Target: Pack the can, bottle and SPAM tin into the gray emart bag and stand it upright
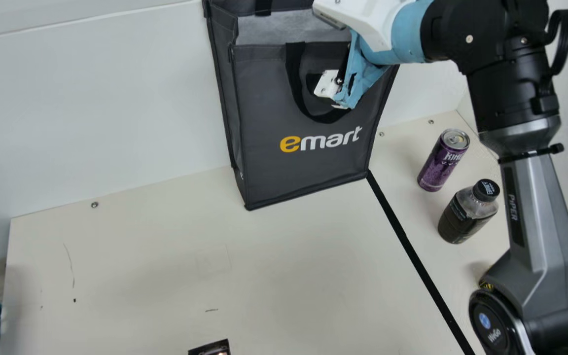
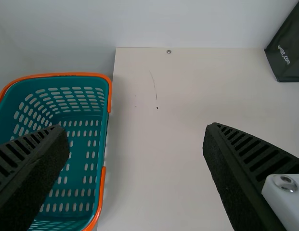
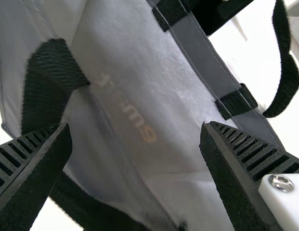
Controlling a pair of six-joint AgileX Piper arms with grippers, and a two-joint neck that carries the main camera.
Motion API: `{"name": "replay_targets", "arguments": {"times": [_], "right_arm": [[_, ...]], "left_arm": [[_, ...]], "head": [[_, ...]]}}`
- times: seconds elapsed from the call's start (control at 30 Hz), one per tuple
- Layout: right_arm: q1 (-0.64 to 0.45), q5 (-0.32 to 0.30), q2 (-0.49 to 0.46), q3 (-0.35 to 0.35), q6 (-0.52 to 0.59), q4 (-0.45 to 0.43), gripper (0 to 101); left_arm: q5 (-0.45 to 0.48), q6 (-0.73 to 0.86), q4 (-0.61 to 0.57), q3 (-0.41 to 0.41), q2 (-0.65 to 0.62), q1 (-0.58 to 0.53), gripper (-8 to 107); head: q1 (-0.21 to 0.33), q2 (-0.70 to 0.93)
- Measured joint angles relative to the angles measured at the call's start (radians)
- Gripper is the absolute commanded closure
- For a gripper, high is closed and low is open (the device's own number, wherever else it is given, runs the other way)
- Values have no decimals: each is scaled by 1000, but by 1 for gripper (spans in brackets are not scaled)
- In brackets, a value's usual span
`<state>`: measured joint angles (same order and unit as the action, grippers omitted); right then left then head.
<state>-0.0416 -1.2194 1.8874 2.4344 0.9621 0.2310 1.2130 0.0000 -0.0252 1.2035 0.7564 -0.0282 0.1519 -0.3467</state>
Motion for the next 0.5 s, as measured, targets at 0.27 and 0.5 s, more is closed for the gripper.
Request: {"name": "replay_targets", "arguments": {"times": [0.27, 0.5], "right_arm": [[4, 0, 56, 24, 25, -8, 13], [-3, 0, 77, 27, 46, 5, 60]], "left_arm": [[0, 0, 0, 0, 0, 0, 9], [0, 0, 0, 0, 0, 0, 9]], "head": [[0, 0], [0, 0]]}}
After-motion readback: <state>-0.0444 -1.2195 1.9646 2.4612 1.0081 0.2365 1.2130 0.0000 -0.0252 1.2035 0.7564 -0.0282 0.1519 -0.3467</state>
